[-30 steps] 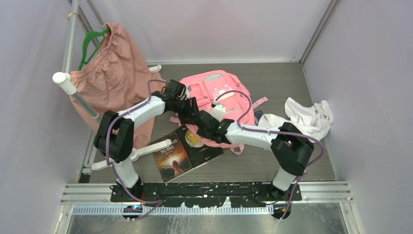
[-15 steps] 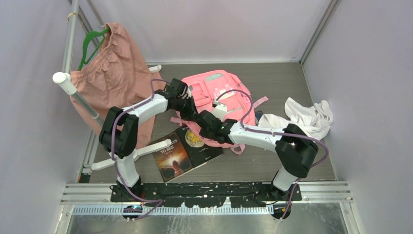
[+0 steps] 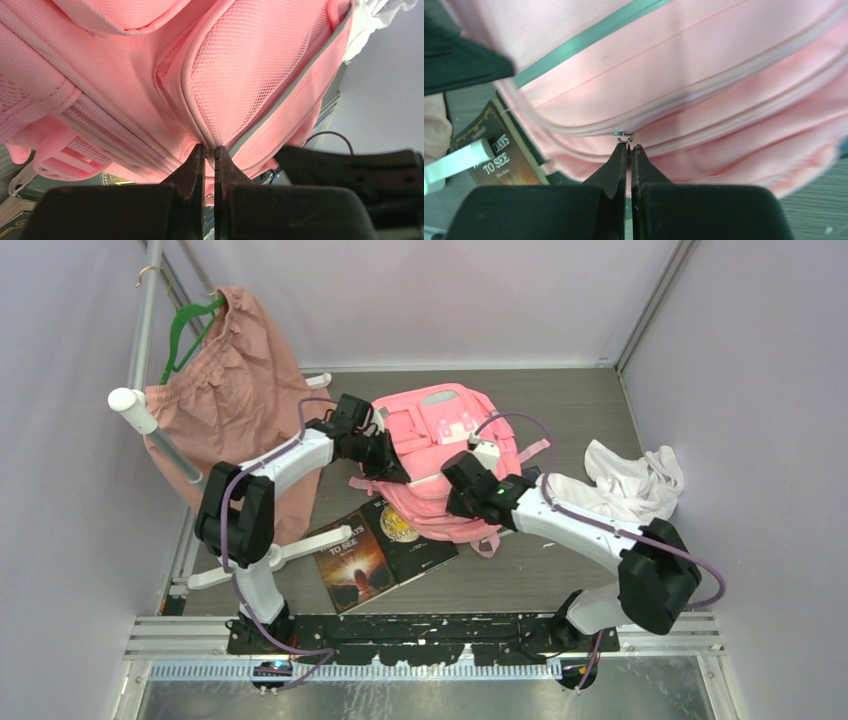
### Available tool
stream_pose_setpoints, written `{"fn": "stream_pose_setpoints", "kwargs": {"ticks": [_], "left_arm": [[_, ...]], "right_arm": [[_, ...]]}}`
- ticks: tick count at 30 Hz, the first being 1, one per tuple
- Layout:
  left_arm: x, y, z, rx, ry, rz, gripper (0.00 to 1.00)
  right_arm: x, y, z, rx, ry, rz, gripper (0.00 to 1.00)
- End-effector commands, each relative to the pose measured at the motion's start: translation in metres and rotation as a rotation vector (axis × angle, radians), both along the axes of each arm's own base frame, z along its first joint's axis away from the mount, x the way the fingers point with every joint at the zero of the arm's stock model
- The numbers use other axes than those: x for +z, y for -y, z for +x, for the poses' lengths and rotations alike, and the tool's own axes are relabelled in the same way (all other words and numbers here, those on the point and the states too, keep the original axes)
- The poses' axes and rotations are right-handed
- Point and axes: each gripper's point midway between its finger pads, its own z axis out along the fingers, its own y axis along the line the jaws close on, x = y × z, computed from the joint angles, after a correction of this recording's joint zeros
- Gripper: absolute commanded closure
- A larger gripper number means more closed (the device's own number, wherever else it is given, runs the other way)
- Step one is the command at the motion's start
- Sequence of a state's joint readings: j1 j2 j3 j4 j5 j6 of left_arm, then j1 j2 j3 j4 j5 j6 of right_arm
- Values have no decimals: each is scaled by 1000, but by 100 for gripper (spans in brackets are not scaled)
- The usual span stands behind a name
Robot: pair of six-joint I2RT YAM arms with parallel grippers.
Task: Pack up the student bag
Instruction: Zip the student bag at the center of the board.
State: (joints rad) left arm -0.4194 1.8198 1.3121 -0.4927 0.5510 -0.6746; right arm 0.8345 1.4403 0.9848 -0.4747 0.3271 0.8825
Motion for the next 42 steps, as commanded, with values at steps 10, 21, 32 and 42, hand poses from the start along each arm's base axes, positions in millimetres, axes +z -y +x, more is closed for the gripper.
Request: {"fn": "stream_pose_setpoints", "kwargs": {"ticks": [10, 21, 32, 42], "left_arm": [[70, -38, 22, 11, 192, -17, 100], [65, -53, 41, 37, 172, 32, 100], [111, -36, 17, 5, 233, 44, 57], [94, -10, -43, 139, 186, -21, 30]], "right_arm": [[4, 96, 14, -133, 4, -158, 99], [35, 15, -29, 73, 19, -68, 99], [28, -14, -40, 108, 56, -86, 99], [21, 1, -28, 85, 34, -40, 99]]}}
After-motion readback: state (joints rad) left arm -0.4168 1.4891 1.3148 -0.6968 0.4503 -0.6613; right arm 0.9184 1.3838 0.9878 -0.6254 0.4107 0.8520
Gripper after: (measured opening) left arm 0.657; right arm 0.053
